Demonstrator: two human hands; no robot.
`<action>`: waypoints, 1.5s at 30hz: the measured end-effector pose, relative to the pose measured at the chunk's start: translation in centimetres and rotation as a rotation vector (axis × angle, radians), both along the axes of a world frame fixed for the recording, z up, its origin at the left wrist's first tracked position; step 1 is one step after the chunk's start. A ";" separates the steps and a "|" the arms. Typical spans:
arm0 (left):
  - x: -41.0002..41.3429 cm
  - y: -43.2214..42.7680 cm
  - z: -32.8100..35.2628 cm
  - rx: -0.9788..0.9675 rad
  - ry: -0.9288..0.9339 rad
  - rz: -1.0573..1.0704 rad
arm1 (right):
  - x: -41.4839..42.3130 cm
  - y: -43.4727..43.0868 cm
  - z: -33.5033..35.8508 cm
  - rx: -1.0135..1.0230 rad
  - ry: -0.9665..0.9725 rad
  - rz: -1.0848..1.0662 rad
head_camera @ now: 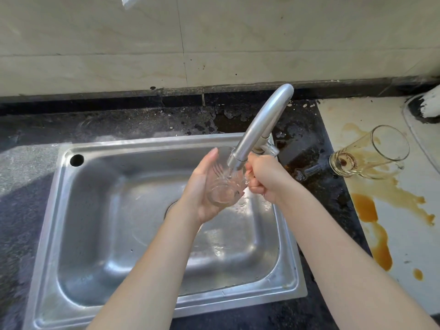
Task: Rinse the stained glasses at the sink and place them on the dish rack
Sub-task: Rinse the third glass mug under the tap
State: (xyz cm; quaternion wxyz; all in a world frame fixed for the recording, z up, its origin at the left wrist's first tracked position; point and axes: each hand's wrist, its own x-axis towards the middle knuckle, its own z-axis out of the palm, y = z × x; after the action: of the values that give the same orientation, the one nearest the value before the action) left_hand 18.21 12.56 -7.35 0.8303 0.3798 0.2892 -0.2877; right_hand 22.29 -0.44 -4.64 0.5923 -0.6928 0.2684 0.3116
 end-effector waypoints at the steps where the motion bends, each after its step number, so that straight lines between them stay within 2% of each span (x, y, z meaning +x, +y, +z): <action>1: 0.1 0.0 0.1 0.019 -0.030 0.030 | 0.1 0.1 -0.2 0.031 0.048 -0.010; 2: 0.3 0.1 0.1 0.080 -0.063 0.064 | 0.2 0.2 -0.3 0.059 0.080 -0.006; 6: 0.9 1.1 -0.2 0.527 -0.097 0.144 | 0.3 0.1 -1.1 0.203 0.214 -0.027; 9: 0.5 1.5 0.3 0.636 -0.157 0.086 | 0.2 0.5 -1.9 0.274 0.257 -0.070; 11: 0.5 1.7 0.1 0.652 -0.162 0.108 | -0.2 1.0 -1.7 0.317 0.250 -0.157; 13: 0.3 1.6 0.1 0.665 -0.129 0.226 | -0.9 1.2 -1.2 0.340 0.184 -0.233; 16: -0.2 1.3 -0.3 0.663 -0.056 0.392 | -2.0 2.3 -0.3 0.215 -0.006 -0.148; 20: -1.3 0.4 -0.3 0.577 0.011 0.485 | -3.7 5.2 -0.9 -0.222 -0.499 0.023; 22: -1.7 0.3 -0.1 0.535 0.043 0.522 | -3.9 5.8 -1.3 -0.280 -0.722 0.006; 24: -2.0 0.4 0.0 0.527 0.045 0.544 | -3.5 5.6 -1.4 -0.278 -0.771 0.001; 28: -1.9 0.6 0.4 0.507 0.080 0.530 | -2.4 5.4 -2.4 -0.251 -0.632 -0.048; 30: -1.8 0.9 0.5 0.438 0.169 0.530 | -3.1 5.5 -3.0 -0.316 -0.715 0.012; 32: -2.0 1.2 0.5 0.370 0.243 0.518 | -3.8 5.2 -3.2 -0.469 -0.891 0.188; 34: -2.5 1.1 0.3 0.369 0.274 0.483 | -3.9 4.7 -3.0 -0.537 -1.006 0.255; 35: -2.6 1.0 0.2 0.374 0.285 0.483 | -3.9 4.7 -2.5 -0.496 -0.975 0.214; 39: -2.3 0.6 0.2 0.363 0.310 0.503 | -3.3 5.3 -0.7 -0.101 -0.604 -0.141; 41: -2.0 0.8 0.1 0.313 0.335 0.509 | -3.3 5.3 -0.5 0.099 -0.517 -0.285; 45: -1.9 0.5 -0.2 0.226 0.368 0.473 | -3.7 4.9 -1.0 0.160 -0.472 -0.254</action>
State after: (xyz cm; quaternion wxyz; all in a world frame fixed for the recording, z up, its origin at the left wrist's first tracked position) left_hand 16.34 13.08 -7.56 0.7604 0.3333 0.5451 -0.1165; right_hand 18.59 4.42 -5.68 0.7254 -0.6583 0.1822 0.0849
